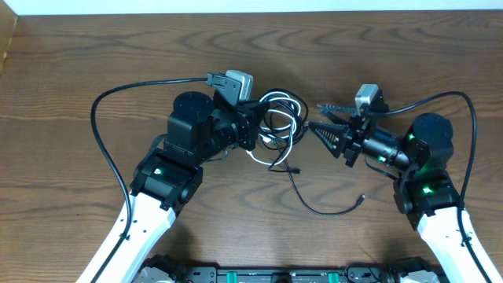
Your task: Untangle cables
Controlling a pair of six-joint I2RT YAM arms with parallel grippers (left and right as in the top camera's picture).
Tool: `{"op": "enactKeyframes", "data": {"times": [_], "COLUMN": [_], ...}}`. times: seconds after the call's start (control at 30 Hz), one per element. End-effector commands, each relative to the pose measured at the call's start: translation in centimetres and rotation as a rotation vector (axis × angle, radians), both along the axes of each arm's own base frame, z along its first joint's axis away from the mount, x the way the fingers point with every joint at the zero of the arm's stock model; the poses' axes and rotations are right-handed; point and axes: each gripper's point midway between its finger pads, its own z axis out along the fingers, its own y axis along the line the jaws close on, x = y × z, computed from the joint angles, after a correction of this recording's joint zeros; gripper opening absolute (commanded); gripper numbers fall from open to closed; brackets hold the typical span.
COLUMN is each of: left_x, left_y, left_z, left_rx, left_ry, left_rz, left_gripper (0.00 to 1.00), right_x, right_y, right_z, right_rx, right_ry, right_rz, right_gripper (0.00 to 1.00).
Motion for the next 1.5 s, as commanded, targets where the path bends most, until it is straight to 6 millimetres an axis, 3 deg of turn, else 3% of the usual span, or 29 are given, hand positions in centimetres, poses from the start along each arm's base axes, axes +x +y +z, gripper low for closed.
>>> {"op": "enactKeyframes", "data": {"times": [0.0,0.2,0.27,0.53,0.83,1.13,1.3,1.47], "left_x": [-0.3,-0.1,0.0,-0.2,-2.7,-2.2,-1.4,0.4], "left_y": [-0.5,-1.0,-1.1,-1.3,-3.3,-3.1,-2.5,-0.9], "left_z": [1.2,2.7,3.0,3.3,4.9,5.0,4.6,3.6], "left_rx": [-0.006,-0.032,-0.039,0.015,-0.022,0.0,0.026,0.048], "left_ry": [-0.049,-0.112,-0.126,-0.207,-0.315,-0.335,-0.327,-0.255], "left_rz": [-0.052,-0.075,-0.075,-0.119,-0.333,-0.305,-0.248,-0.099], "left_gripper": [0.07,0.07,0.07,0.08,0.07,0.07,0.08,0.07], "right_x": [-0.2,-2.5,-2.8,-2.8,-1.9,-2.1,-2.1,-2.1], "right_y": [-0.2,1.2,1.3,1.3,1.5,2.0,2.0,2.0], "right_z": [-0.4,-0.6,-0.6,-1.4,-3.2,-2.6,-2.6,-2.6], "right_rx": [-0.074,-0.088,-0.091,-0.144,-0.171,-0.142,-0.142,-0.14], "right_ry": [-0.087,-0.142,-0.159,-0.219,-0.204,-0.253,-0.254,-0.251], "right_rz": [0.015,0.163,0.187,0.204,0.216,0.266,0.266,0.265], "right_gripper": [0.45,0.42,0.47,0.51,0.49,0.15,0.01,0.01]}}
